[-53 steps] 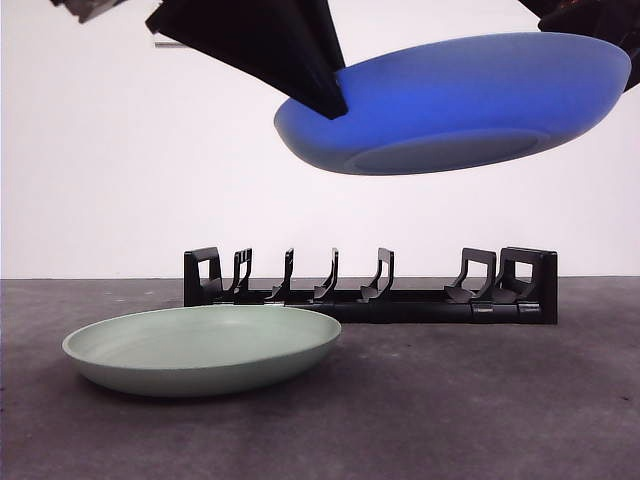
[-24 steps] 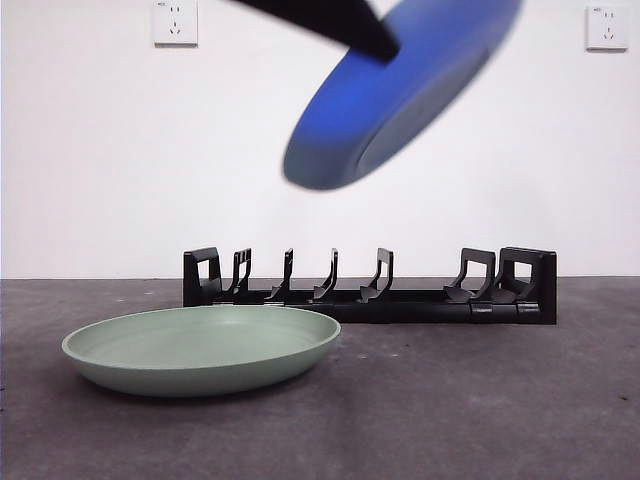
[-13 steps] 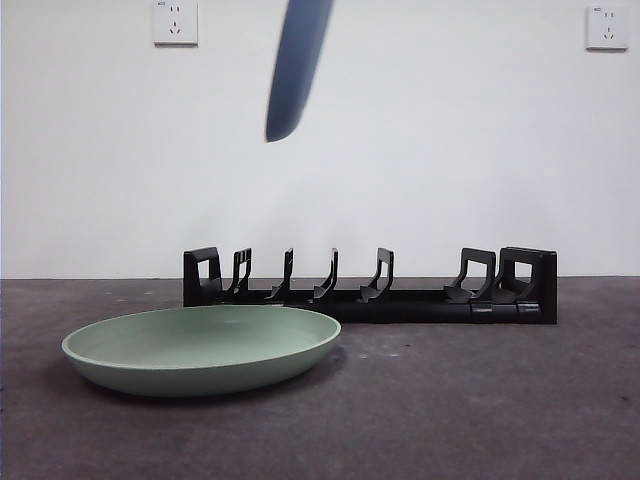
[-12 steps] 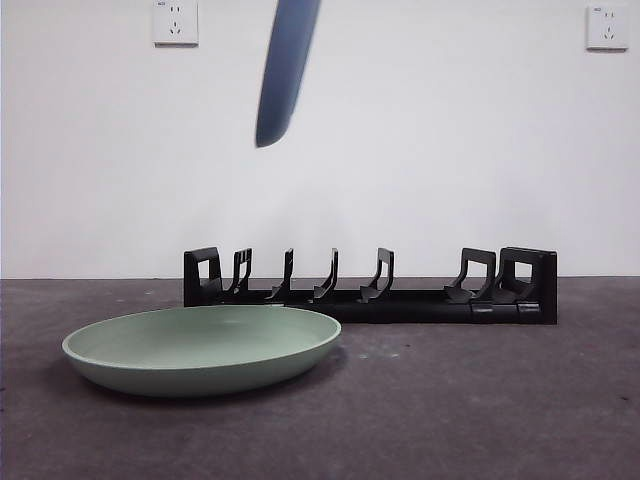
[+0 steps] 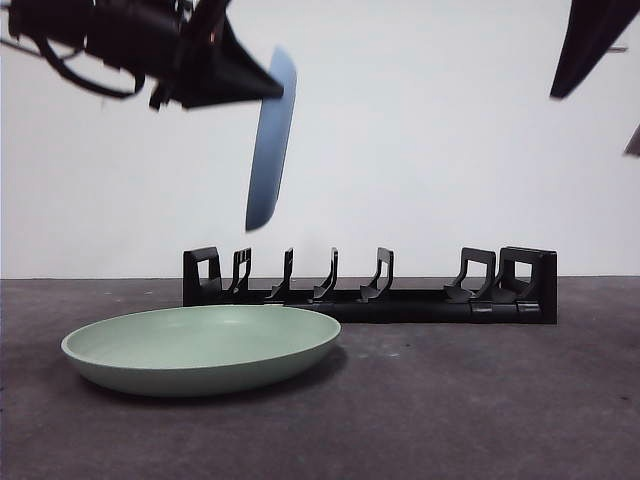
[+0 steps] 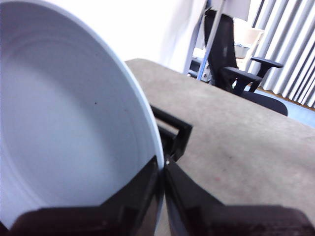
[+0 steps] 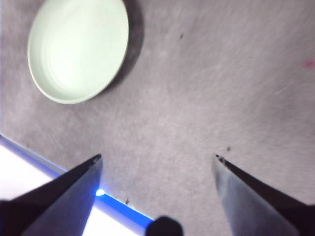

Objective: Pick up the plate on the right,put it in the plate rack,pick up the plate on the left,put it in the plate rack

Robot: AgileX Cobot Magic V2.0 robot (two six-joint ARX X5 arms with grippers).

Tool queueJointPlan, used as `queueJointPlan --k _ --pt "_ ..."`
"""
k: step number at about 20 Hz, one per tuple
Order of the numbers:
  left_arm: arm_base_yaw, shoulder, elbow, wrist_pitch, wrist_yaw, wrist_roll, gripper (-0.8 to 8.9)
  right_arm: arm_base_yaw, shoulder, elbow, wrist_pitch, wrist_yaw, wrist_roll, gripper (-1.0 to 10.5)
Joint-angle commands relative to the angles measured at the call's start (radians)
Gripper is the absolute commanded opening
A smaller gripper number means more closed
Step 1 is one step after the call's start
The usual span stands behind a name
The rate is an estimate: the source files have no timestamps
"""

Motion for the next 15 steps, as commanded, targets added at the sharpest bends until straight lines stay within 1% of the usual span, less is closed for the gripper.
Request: queueJointPlan --k 1,10,15 --pt "0.01 0.045 0.002 0.03 0.01 -0.009 -0.08 0.022 0.0 -0.038 0.047 -0.003 0.037 3.8" --pt "0.013 0.144 0.002 0.069 0.001 -0.009 -0.08 0.085 0.0 -0.056 0.134 0.0 0.086 3.8" --pt "0.017 0.179 0.002 0.058 -0.026 -0.005 -0.08 0.105 0.0 -0.056 0.142 0.018 0.087 3.8"
